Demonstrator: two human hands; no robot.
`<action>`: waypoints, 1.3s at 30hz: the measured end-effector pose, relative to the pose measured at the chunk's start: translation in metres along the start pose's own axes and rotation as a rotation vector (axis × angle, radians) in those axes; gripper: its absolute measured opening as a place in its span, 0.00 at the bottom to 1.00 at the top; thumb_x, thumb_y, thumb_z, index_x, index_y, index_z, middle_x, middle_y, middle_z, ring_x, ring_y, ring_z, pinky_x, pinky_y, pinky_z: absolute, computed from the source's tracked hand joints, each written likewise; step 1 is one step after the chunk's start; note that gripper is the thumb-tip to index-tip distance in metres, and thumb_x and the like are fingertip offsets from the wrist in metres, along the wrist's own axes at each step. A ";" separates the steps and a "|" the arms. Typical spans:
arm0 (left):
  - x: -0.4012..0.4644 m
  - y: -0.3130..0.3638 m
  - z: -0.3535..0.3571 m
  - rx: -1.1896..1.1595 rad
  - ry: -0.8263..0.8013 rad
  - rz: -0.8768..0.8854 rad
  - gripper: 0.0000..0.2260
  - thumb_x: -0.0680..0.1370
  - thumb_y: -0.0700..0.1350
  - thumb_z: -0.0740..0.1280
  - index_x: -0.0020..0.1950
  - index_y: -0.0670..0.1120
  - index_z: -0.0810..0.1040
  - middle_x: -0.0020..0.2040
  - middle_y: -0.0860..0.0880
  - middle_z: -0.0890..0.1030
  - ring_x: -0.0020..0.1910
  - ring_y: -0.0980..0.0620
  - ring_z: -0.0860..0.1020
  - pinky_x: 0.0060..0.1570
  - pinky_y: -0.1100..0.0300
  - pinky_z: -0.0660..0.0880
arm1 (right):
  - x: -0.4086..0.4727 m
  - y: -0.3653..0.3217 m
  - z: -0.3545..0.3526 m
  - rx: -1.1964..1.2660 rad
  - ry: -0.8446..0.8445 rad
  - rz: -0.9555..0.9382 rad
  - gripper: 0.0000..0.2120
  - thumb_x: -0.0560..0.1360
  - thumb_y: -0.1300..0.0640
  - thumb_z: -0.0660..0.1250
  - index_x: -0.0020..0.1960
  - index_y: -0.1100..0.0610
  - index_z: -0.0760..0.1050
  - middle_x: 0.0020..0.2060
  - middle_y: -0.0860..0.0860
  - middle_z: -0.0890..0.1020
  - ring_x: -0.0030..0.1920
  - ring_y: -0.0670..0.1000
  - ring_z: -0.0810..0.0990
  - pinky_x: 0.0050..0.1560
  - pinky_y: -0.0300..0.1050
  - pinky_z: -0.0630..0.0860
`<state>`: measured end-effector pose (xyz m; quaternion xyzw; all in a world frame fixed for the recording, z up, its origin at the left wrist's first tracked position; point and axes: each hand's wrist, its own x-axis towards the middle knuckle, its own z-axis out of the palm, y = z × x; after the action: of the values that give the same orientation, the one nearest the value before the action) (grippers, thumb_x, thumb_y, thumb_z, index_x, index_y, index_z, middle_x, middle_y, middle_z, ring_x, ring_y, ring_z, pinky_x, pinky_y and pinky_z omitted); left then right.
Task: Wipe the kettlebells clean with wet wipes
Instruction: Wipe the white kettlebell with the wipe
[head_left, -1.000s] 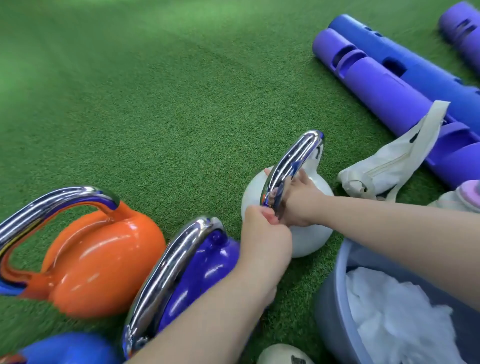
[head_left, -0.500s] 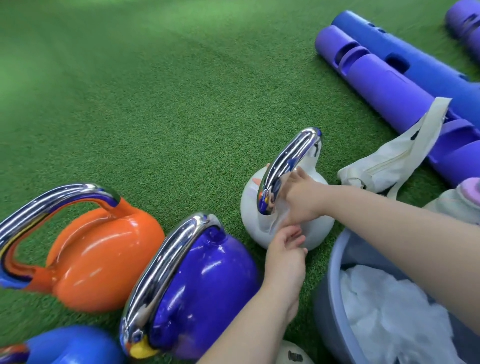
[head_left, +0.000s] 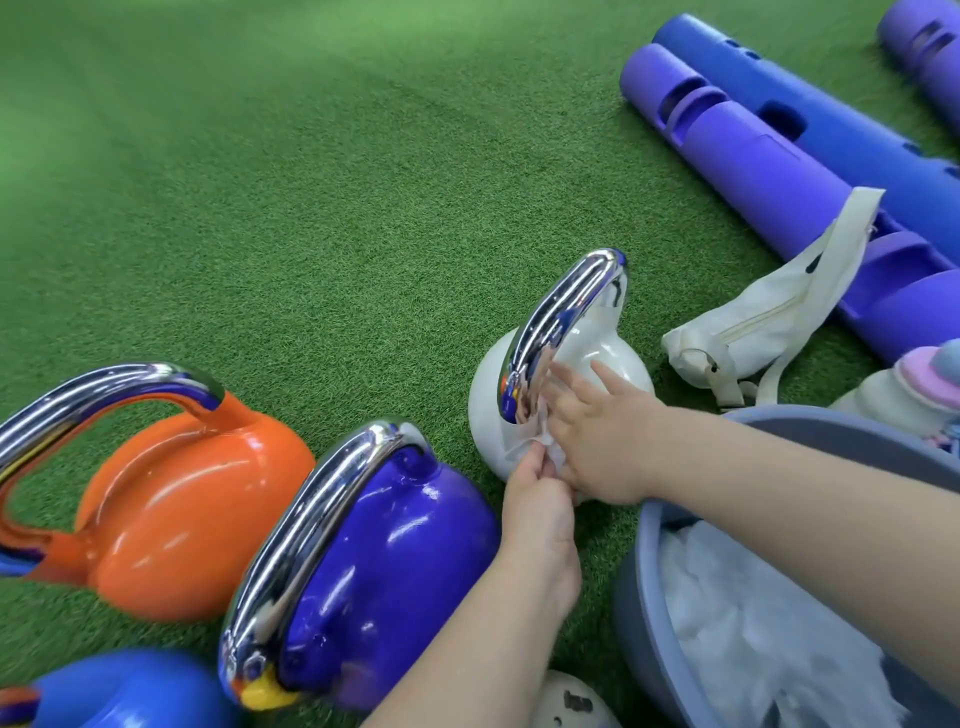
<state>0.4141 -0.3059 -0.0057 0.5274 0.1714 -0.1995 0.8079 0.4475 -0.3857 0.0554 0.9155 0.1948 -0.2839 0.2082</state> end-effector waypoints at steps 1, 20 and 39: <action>-0.001 -0.001 -0.001 0.000 0.009 0.004 0.24 0.74 0.24 0.50 0.68 0.36 0.68 0.63 0.45 0.75 0.50 0.57 0.79 0.43 0.72 0.75 | -0.001 -0.005 0.001 -0.010 -0.015 0.008 0.30 0.81 0.48 0.48 0.76 0.61 0.43 0.75 0.59 0.37 0.75 0.59 0.34 0.73 0.60 0.39; 0.036 0.040 -0.028 0.649 0.029 0.325 0.19 0.69 0.25 0.58 0.38 0.50 0.74 0.37 0.52 0.78 0.38 0.56 0.74 0.38 0.66 0.70 | 0.002 -0.027 -0.005 0.105 -0.005 0.124 0.37 0.78 0.54 0.55 0.75 0.45 0.31 0.74 0.61 0.33 0.74 0.60 0.32 0.71 0.66 0.37; 0.024 0.047 -0.030 0.749 0.162 0.525 0.13 0.69 0.40 0.74 0.49 0.56 0.80 0.45 0.54 0.80 0.49 0.52 0.79 0.53 0.60 0.73 | -0.008 -0.005 0.001 0.435 0.228 0.195 0.24 0.78 0.57 0.53 0.74 0.50 0.58 0.76 0.54 0.41 0.76 0.52 0.43 0.75 0.53 0.45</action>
<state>0.4566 -0.2649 0.0080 0.8222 0.0108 0.0054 0.5691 0.4386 -0.3836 0.0576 0.9792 0.0624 -0.1928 0.0095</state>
